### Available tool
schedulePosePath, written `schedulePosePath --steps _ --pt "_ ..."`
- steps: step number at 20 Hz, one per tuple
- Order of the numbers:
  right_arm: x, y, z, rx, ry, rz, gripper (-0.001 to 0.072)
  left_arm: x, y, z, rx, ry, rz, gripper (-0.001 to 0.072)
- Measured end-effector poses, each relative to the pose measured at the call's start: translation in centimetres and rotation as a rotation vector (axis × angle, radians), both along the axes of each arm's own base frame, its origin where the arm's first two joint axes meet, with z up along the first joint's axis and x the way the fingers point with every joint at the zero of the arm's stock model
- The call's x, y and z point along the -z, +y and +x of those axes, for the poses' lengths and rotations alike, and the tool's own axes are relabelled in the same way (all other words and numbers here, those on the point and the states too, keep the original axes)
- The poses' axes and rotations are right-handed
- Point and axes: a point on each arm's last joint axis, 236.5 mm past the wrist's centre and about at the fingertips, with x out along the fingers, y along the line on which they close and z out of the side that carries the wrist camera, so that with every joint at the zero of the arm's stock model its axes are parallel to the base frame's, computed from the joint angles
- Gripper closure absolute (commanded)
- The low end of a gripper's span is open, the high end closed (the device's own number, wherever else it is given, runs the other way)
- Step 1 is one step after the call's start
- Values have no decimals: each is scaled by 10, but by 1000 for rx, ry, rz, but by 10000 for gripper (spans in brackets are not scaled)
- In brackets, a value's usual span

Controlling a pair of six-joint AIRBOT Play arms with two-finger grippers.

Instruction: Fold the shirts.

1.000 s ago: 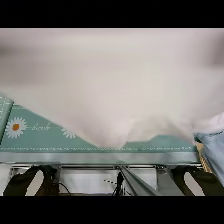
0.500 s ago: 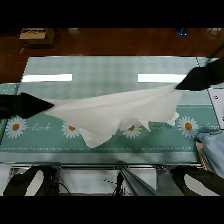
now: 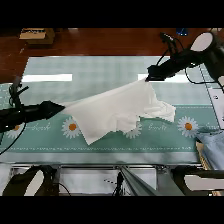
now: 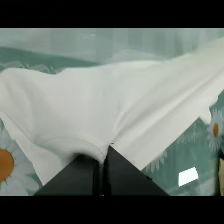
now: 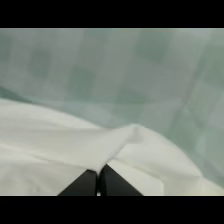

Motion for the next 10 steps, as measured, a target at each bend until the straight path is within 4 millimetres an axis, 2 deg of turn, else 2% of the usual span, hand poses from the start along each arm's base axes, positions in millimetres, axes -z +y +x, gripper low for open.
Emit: schedulePosePath --steps 1,2,3,5,6,7,8,9,10 --pt "0 1 14 31 -40 11 689 2 6 9 -41 -21 8 686" --pt "-1 2 26 59 -77 25 635 3 11 18 -76 -43 15 686" --pt "-3 3 38 89 -113 42 547 6 13 26 -95 -63 27 686" --pt "-7 0 59 140 -182 54 539 21 14 38 -93 -82 83 686" --pt "-6 0 62 150 -187 60 531 29 11 43 -88 -83 94 686" --pt "-8 5 63 154 -185 86 451 40 2 44 -65 -61 92 686" --pt "-8 7 63 155 -185 93 336 53 -4 45 -48 -37 105 684" --pt "-7 4 65 161 -190 86 256 63 -6 49 -47 -27 116 628" --pt "-9 2 66 166 -191 90 240 71 -8 50 -42 -13 124 481"
